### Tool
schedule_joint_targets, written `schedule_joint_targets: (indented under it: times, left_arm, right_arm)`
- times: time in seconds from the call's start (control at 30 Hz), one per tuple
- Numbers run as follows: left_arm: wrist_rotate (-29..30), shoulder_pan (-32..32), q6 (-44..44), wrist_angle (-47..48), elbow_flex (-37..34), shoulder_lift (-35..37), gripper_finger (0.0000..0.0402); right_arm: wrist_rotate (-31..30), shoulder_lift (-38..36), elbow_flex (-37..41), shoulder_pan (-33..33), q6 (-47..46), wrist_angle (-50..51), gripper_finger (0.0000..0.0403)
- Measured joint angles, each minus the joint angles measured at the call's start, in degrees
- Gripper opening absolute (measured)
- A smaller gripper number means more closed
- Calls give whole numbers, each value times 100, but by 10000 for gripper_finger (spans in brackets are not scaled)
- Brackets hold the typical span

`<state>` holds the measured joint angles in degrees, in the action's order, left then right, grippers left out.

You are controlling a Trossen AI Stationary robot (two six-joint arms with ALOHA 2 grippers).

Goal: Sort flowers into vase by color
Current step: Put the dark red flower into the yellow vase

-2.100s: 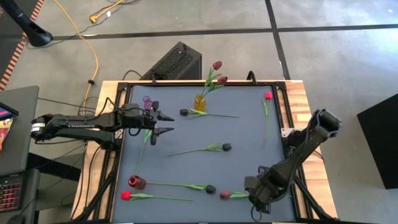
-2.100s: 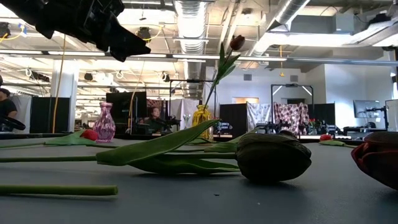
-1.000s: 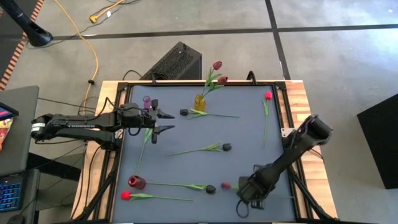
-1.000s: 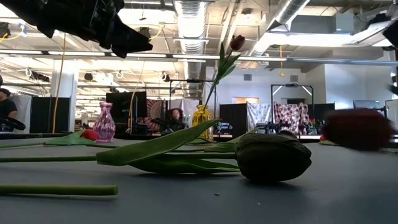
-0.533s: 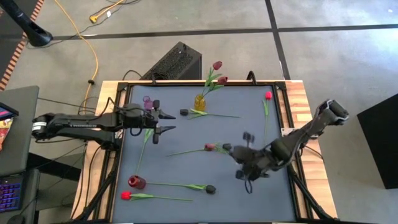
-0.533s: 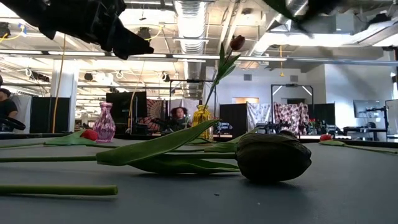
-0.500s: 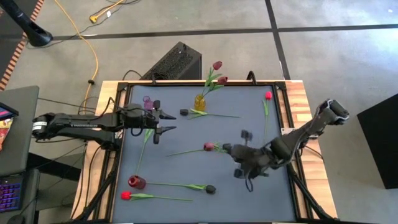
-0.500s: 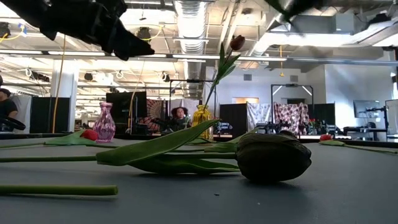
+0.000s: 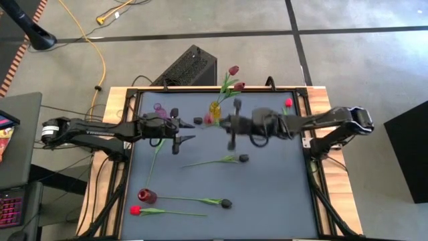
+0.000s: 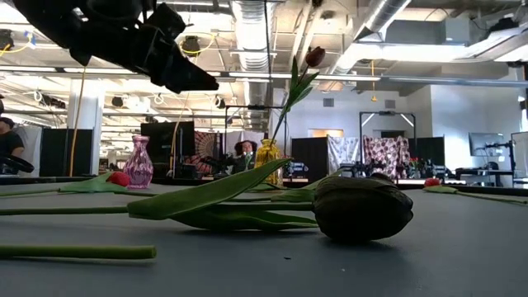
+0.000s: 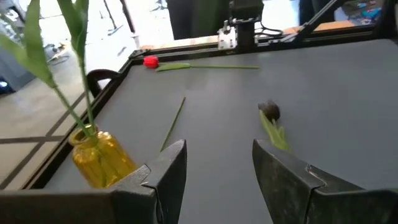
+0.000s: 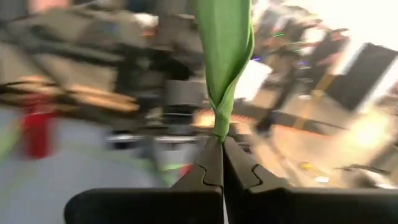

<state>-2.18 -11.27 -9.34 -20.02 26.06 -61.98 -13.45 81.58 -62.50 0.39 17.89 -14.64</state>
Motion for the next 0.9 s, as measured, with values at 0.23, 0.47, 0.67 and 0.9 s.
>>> schedule_joint_targets:
  times: [0.23, 0.47, 0.67, 0.9]
  left_arm:
    - [305, -3, -259, -3, 0, 2, 173]
    - [420, -177, -325, -18, 0, 2, 173]
    - [416, -353, -199, 12, 0, 2, 173]
    - [397, -385, -197, 31, 0, 2, 173]
  right_arm:
    - [-16, 372, 879, -1063, -629, -2435, 17]
    - [-504, 995, 787, -1253, -577, -2900, 16]
    - [-990, 1256, 619, -1253, -477, -2936, 16]
    - [-1235, 1213, 593, -1249, -424, -2884, 16]
